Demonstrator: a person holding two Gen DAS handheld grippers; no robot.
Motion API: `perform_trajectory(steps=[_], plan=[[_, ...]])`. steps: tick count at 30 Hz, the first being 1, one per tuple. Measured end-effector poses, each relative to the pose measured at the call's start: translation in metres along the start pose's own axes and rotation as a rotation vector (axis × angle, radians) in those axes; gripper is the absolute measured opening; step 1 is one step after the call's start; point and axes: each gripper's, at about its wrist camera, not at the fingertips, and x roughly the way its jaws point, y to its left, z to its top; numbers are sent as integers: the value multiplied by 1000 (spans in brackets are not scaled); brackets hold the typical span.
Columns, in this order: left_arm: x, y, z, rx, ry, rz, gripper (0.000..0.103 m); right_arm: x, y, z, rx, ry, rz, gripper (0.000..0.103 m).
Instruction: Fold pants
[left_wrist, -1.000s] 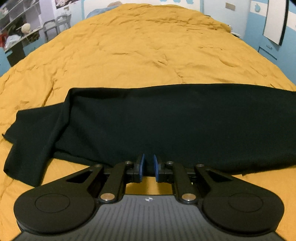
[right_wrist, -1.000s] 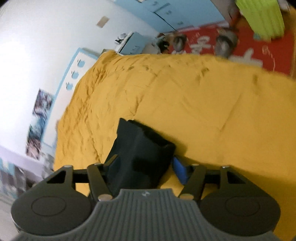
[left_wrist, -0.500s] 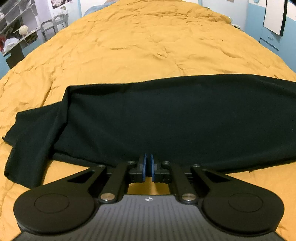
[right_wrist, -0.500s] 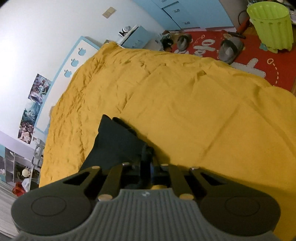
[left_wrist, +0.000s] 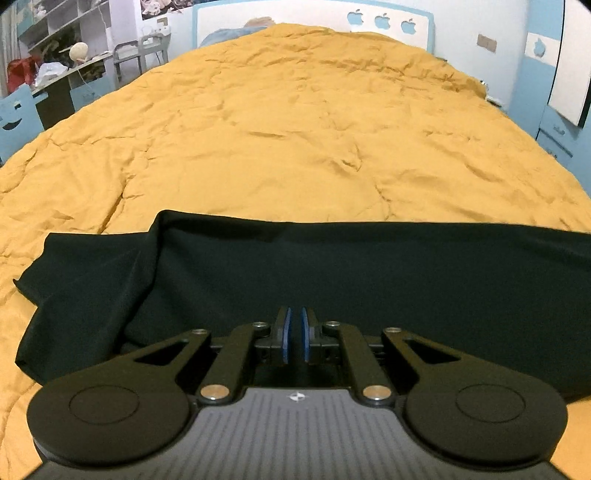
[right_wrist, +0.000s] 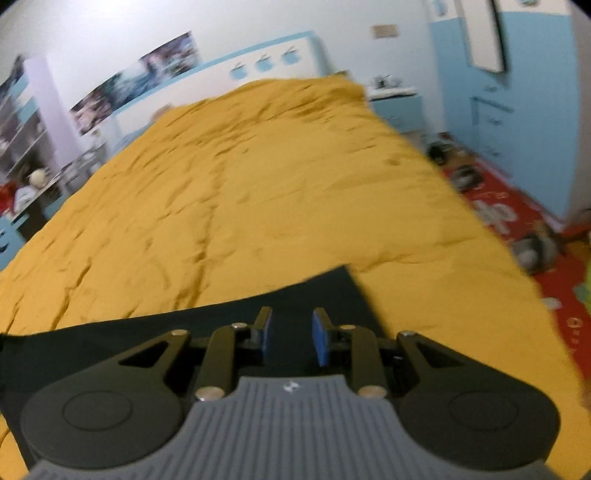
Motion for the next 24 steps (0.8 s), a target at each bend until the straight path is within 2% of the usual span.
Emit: perform_trajectory(steps=[2,5,7,10,12,16,20,24], plan=[[3,0,1,4,10,18,9,22,0,2,-3,15,-3,17],[5,5,1,-14,15,38,9,48,-15,7,22,6,-116,9],[4,9,1,-27,11,45,9,60,-25,7,40,12,-152,4],[1,14,0,-44,-4,62,9,75,-38,2,49,59,-189,4],[-5,18,-1,-52,-17,67,9,77,-43,3,68,56,-189,7],[-30,24,-3,-5,-53,67,19,68,-37,9,54,37,-209,12],[-54,32,-15,64,-57,137,41,33,-5,10,0,-8,-159,14],[-64,46,-32,93,-51,217,44,6,40,-11,-24,2,-43,23]])
